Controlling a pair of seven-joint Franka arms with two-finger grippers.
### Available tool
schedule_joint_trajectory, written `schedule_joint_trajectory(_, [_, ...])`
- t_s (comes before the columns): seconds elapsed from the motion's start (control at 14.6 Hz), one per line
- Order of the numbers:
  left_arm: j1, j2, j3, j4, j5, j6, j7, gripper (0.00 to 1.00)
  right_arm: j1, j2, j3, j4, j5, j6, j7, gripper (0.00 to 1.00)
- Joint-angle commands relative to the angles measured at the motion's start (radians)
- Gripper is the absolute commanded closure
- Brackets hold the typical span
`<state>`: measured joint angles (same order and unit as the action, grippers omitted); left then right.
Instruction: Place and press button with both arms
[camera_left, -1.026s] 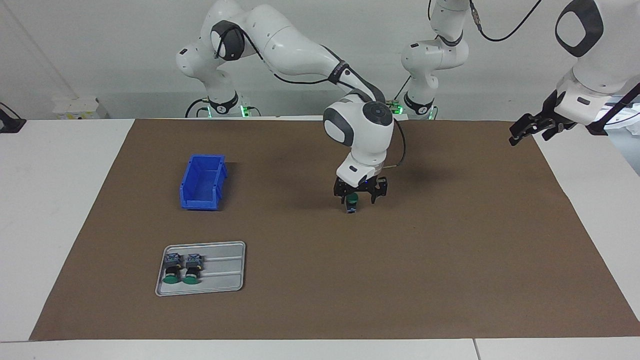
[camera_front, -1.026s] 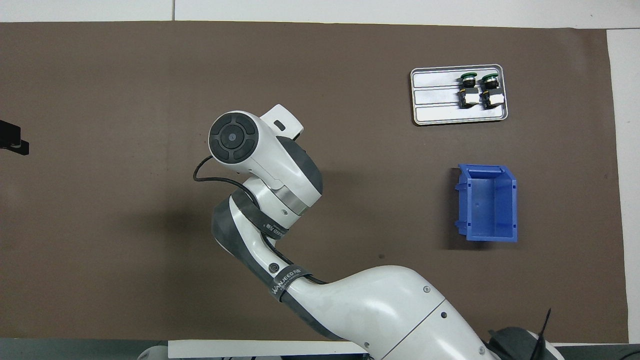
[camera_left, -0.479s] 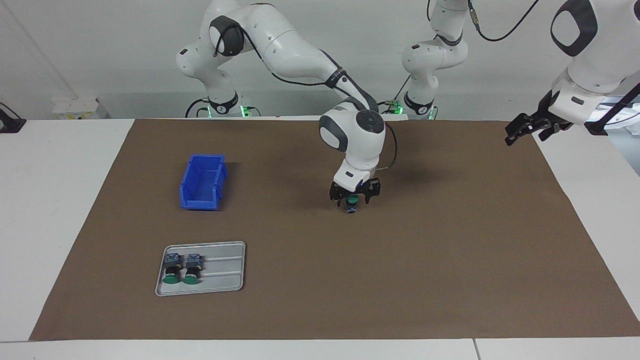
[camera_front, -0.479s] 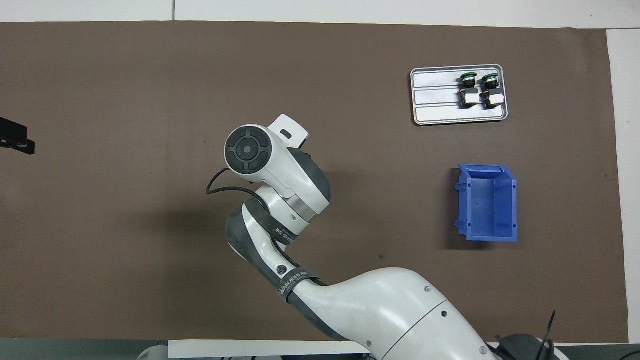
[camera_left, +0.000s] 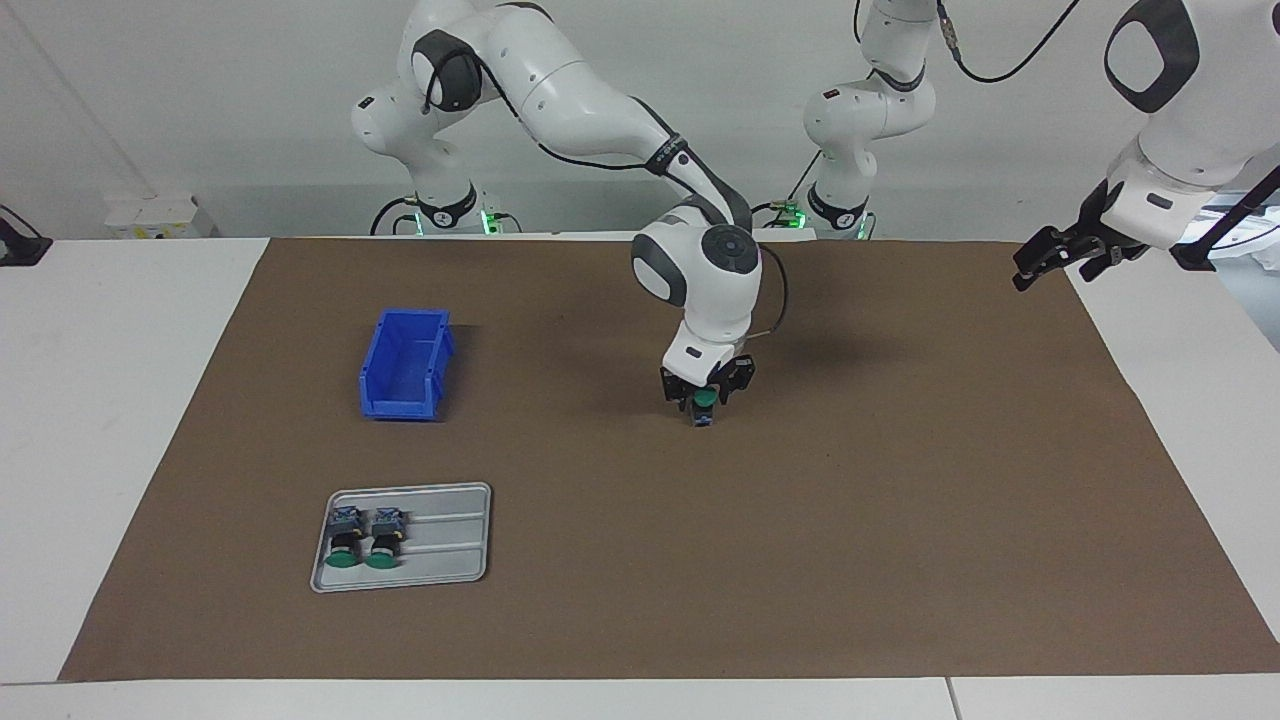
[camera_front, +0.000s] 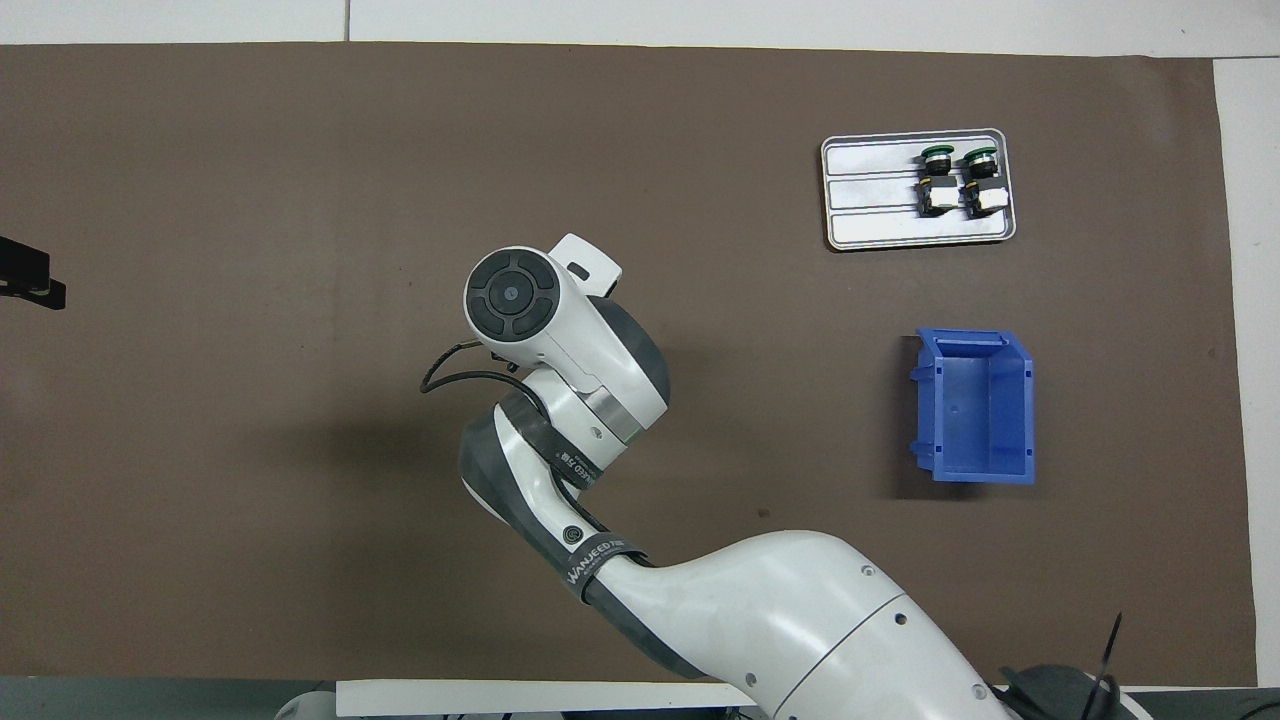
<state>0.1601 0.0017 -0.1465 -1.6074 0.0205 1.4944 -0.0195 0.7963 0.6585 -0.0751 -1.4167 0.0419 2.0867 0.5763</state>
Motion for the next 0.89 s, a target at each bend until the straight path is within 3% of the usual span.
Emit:
schedule_joint_trajectory(0.0, [0.012,-0.017,-0.010,-0.009,0.012,-0.003,-0.005,0.00,-0.023,-0.031,0.015,-0.039,0.021,0.016,-0.032,0.92])
schedule_joint_trajectory(0.07, [0.012,-0.017,-0.010,-0.011,0.012,-0.006,-0.005,0.00,-0.025,-0.031,0.015,-0.027,0.019,0.004,-0.032,1.00])
schedule_joint_trajectory(0.21, [0.006,-0.017,-0.010,-0.011,0.012,-0.005,-0.007,0.00,-0.029,-0.043,0.014,-0.016,0.018,-0.010,-0.032,1.00])
schedule_joint_trajectory(0.41, [0.007,-0.017,-0.010,-0.011,0.012,-0.005,-0.005,0.00,-0.095,-0.129,0.012,-0.033,0.016,-0.074,-0.080,1.00])
schedule_joint_trajectory(0.55, [0.003,-0.017,-0.010,-0.011,0.012,-0.005,-0.005,0.00,-0.191,-0.260,0.014,-0.150,0.018,-0.112,-0.177,1.00])
schedule_joint_trajectory(0.82, [0.007,-0.017,-0.010,-0.011,0.012,-0.006,-0.007,0.00,-0.375,-0.569,0.012,-0.509,0.019,-0.036,-0.361,1.00])
